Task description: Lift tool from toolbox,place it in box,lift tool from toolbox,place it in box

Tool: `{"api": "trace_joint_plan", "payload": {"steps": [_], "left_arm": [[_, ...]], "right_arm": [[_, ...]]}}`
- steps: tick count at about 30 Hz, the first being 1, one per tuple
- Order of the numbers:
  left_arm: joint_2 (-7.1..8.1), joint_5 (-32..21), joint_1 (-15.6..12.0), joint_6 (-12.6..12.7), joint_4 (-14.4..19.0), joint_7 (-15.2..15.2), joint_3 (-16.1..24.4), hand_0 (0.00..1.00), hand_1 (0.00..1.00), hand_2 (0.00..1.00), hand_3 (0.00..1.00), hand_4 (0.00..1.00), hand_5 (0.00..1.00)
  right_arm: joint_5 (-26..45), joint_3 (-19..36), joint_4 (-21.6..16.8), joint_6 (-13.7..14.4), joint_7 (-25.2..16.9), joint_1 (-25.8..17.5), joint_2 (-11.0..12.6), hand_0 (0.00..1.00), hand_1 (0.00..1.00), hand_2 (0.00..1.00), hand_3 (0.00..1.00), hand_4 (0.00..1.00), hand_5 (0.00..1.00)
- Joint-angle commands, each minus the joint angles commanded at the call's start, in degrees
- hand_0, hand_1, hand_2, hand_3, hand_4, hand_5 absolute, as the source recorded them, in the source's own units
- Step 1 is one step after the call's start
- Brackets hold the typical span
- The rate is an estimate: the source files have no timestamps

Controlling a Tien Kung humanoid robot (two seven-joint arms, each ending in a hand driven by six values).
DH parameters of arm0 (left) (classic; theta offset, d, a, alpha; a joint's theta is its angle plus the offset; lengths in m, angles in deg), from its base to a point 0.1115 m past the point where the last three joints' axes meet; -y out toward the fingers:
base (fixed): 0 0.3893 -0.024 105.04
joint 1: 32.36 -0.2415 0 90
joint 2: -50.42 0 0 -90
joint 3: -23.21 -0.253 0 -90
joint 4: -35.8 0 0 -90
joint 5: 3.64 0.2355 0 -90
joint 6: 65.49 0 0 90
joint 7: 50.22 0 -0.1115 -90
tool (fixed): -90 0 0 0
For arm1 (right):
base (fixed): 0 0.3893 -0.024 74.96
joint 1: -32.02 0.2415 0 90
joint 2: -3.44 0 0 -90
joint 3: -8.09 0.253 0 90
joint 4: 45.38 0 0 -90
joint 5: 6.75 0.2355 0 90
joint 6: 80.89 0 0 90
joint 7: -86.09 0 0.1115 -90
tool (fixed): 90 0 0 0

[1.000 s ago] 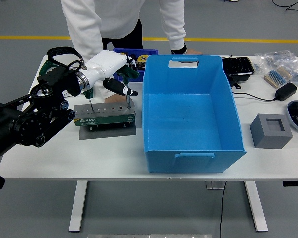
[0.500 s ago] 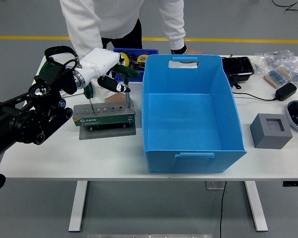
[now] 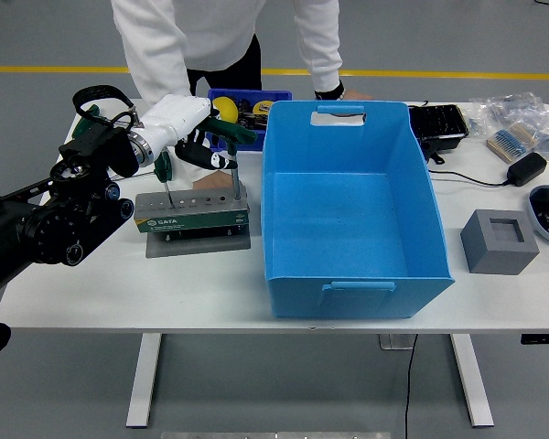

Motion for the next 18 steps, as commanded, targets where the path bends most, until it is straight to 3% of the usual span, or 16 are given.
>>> {"api": "trace_joint_plan", "payload": {"steps": [1, 6, 7, 18], "left_arm": [[-0.05, -0.2, 0.0, 0.0, -0.1, 0.0, -0.1, 0.306, 0.131, 0.176, 0.244, 0.998, 0.492], [-0.23, -1.0, -0.2, 0.2, -0.4, 0.2, -0.4, 0.306, 0.131, 0.176, 0.244, 0.998, 0.492], [-0.25, -1.1, -0.2, 0.3, -0.3, 0.2, -0.4, 0.25, 0.087, 0.147, 0.196, 0.998, 0.491], [-0.29, -2.3, -0.3, 1.6, -0.5, 0.6, -0.5, 0.22, 0.061, 0.126, 0.15, 0.998, 0.497]], "right_arm": [[0.0, 0.1, 0.0, 0.0, 0.0, 0.0, 0.0, 0.725, 0.735, 0.781, 0.604, 0.829, 0.698], [-0.2, 0.3, 0.0, 0.0, -0.1, -0.1, 0.1, 0.725, 0.735, 0.781, 0.604, 0.829, 0.698], [-0.2, 0.3, 0.0, 0.0, -0.1, -0.2, 0.1, 0.724, 0.732, 0.779, 0.603, 0.829, 0.698], [0.1, -0.1, 0.0, 0.1, -0.2, -0.1, 0.1, 0.724, 0.732, 0.777, 0.603, 0.829, 0.699]]}}
